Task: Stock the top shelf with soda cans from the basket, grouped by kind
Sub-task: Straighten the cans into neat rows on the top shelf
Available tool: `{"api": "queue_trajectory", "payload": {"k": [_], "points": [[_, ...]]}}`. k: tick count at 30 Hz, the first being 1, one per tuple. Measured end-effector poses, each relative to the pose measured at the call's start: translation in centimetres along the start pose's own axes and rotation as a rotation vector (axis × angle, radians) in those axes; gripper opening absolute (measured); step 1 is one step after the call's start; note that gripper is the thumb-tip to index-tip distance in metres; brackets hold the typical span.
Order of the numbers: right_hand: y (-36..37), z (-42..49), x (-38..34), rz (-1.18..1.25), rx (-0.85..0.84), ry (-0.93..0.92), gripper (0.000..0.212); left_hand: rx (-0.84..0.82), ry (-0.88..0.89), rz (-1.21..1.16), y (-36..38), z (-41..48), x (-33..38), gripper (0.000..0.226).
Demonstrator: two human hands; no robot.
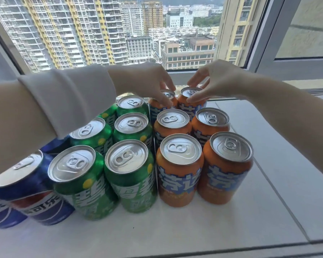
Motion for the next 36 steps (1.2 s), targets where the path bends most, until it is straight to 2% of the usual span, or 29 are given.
{"api": "queue_trajectory", "payload": {"k": [2, 4, 20, 32, 36], "points": [[0.0, -0.4, 0.0, 0.013, -0.009, 0.001, 0.052, -0.007, 0.064, 0.011, -0.2, 0.1, 0.8, 0.047], [0.0, -0.8, -0.1, 0.016, -0.017, 0.006, 0.052, -0.008, 0.097, 0.003, -0.2, -0.4, 1.5, 0.051], [0.4, -1.7, 0.3, 0.134, -0.074, 0.066, 0.053, -0.014, 0.148, 0.034, 0.1, -0.1, 1.8, 0.049], [0.5, -1.4, 1.1, 0.214, -0.055, 0.074, 0.041, -0.016, 0.15, 0.057, 0.2, 0.0, 2.1, 0.047], [0.9, -1.4, 1.2, 0.21, -0.101, 0.078, 0.044, -0.023, 0.149, 0.078, 0.3, 0.1, 2.0, 0.047]]}}
Point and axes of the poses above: each hand's wrist, its own z-axis towards the middle knuckle, its own y-axis out of the palm, x = y × z, the point moved 10 cm from there along z, towards the middle knuckle
